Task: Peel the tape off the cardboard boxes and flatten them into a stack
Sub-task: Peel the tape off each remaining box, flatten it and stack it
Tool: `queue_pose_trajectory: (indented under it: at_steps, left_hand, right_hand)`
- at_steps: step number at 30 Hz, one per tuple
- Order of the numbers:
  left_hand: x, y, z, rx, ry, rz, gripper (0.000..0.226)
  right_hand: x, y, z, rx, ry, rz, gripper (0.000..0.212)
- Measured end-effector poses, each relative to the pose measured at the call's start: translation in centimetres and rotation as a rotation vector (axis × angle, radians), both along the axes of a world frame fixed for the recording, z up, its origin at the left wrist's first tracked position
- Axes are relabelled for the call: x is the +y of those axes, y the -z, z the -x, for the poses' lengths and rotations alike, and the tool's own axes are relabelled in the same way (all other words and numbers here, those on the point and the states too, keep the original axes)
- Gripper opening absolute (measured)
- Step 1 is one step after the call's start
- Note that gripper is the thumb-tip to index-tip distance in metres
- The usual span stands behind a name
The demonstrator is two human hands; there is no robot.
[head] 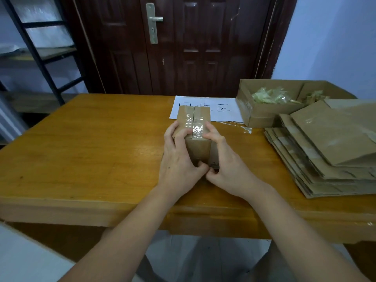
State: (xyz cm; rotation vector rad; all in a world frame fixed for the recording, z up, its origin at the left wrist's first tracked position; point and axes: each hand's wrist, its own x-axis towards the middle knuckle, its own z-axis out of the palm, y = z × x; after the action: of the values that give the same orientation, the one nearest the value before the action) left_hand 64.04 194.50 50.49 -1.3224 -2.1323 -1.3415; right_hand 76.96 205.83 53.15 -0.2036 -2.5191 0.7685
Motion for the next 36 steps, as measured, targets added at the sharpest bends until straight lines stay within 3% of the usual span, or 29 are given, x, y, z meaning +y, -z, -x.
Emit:
queue_pose_trajectory:
  at_steps: [36]
  left_hand:
    - [0.43,0.33,-0.09,0.0,-0.042,-0.011,0.084]
  right_hand:
    - [-0.74,-0.34,0.01,0.002,0.0,0.03,0.082]
